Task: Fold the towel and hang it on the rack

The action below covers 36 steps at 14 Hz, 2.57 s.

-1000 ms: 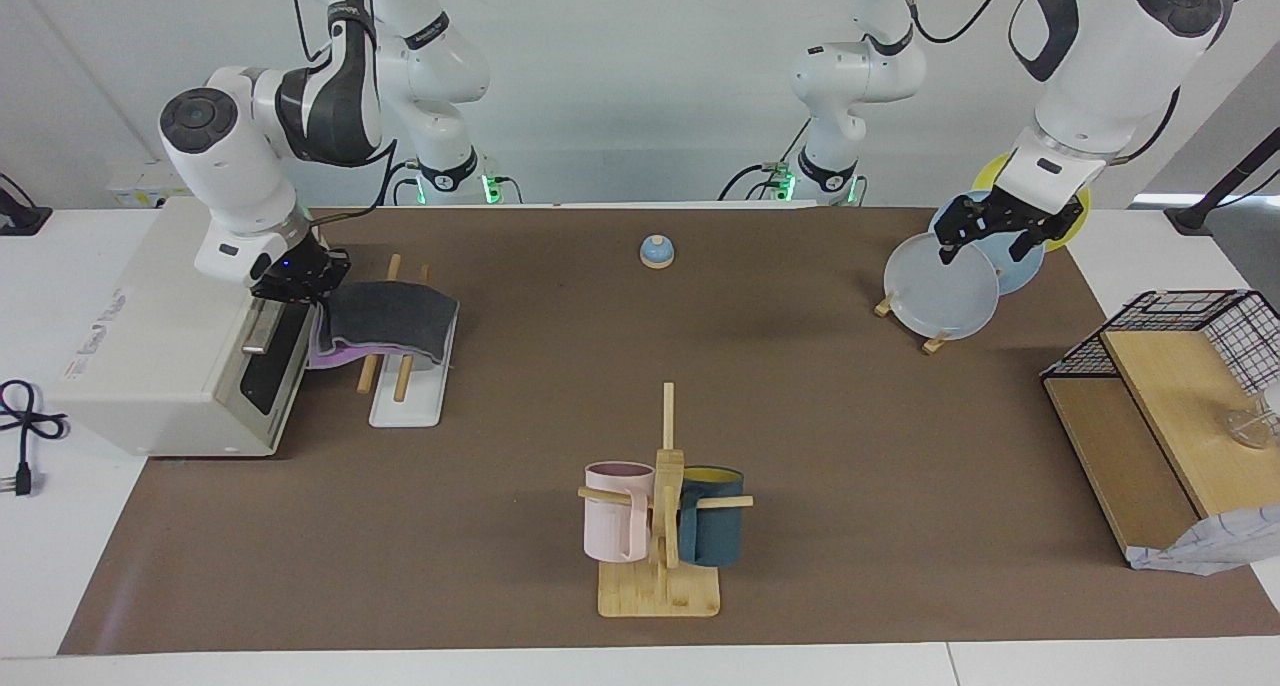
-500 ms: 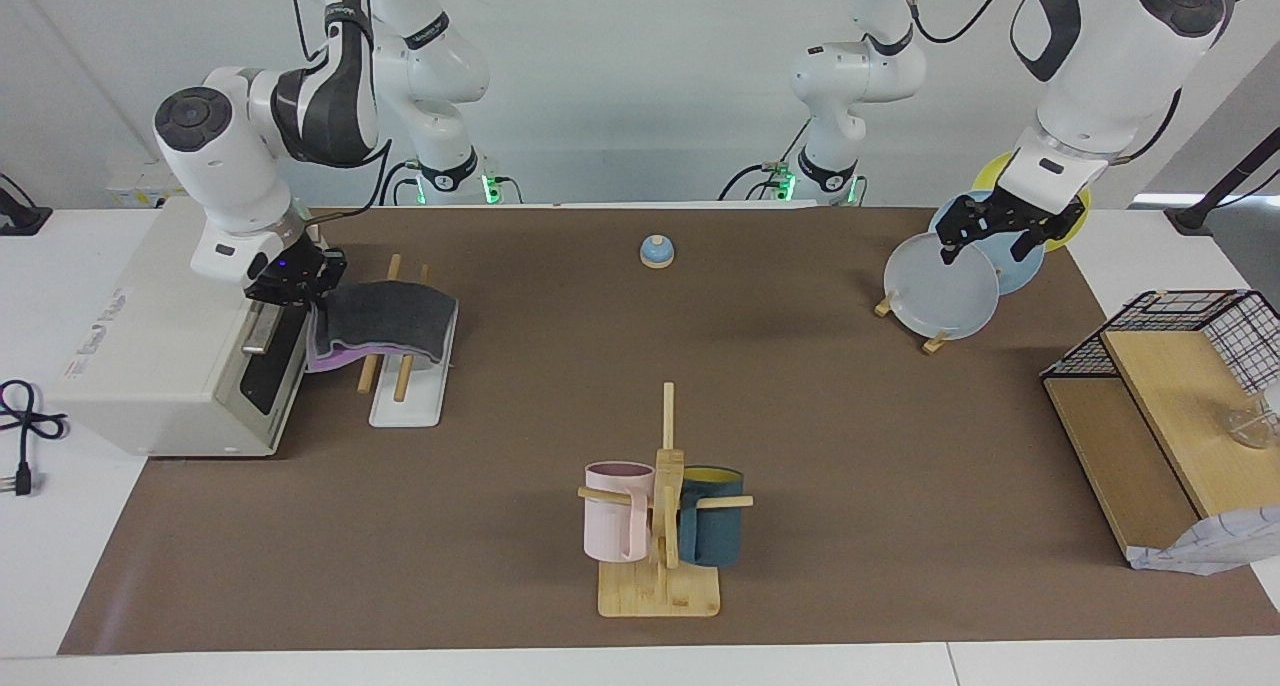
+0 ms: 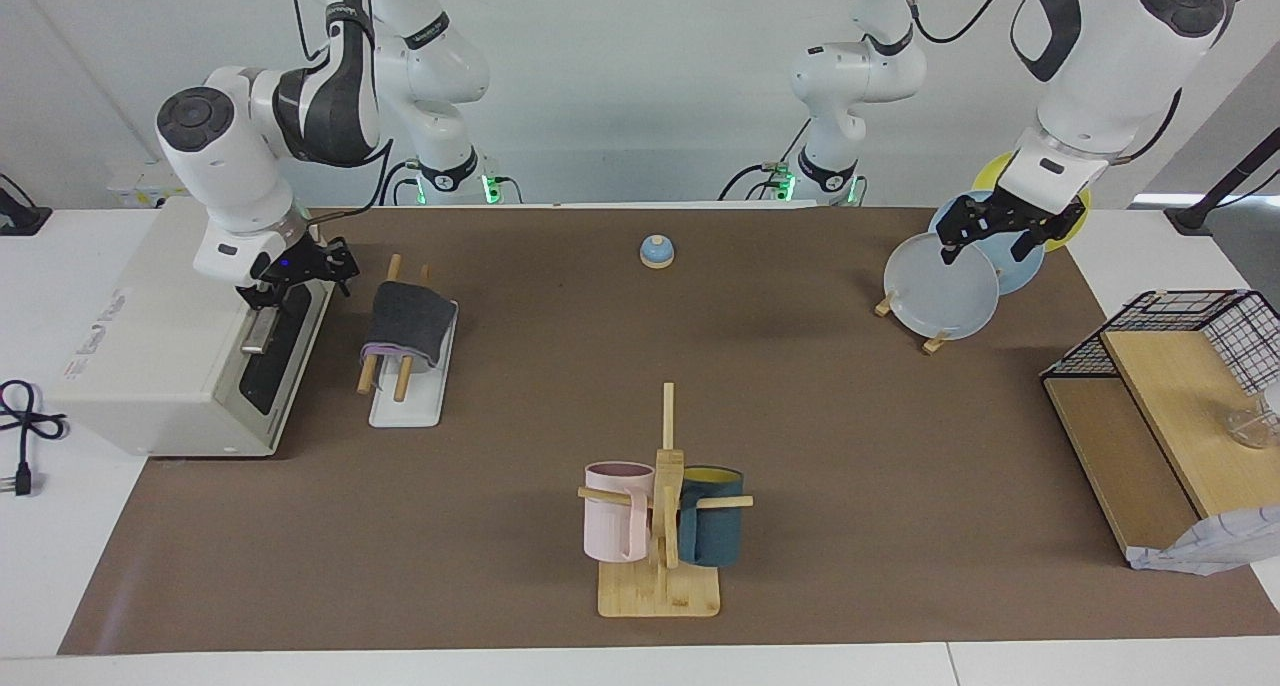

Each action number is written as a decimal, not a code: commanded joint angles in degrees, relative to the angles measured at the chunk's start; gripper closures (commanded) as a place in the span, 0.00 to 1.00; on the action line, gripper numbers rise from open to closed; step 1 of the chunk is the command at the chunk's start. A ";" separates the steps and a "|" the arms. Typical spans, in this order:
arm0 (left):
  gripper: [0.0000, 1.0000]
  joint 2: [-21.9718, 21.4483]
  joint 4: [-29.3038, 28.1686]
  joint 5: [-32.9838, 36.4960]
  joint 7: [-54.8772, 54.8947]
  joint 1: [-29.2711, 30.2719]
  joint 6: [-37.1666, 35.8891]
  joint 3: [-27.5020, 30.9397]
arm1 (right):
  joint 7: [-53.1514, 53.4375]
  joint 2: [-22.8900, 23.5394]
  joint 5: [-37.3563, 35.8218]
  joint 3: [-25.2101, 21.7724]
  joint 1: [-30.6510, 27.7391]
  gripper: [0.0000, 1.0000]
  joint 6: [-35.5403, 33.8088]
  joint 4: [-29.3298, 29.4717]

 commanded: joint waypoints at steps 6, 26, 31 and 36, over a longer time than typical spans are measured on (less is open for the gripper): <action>0.00 -0.16 0.62 0.75 -0.49 -0.19 -0.91 0.22 | 7.65 0.66 -0.16 0.75 2.22 0.00 -8.30 10.45; 0.00 -0.16 0.62 0.75 -0.58 -0.19 -0.56 0.21 | 34.32 2.97 7.66 -2.06 12.08 0.00 -25.11 26.48; 0.00 -0.25 0.62 0.75 -0.58 -0.19 -0.82 0.21 | 37.05 4.26 7.93 -4.26 13.22 0.00 -24.41 28.21; 0.00 -0.25 0.53 0.75 -0.49 -0.19 -0.91 0.22 | 37.66 4.01 7.22 -4.17 13.75 0.00 -24.41 28.49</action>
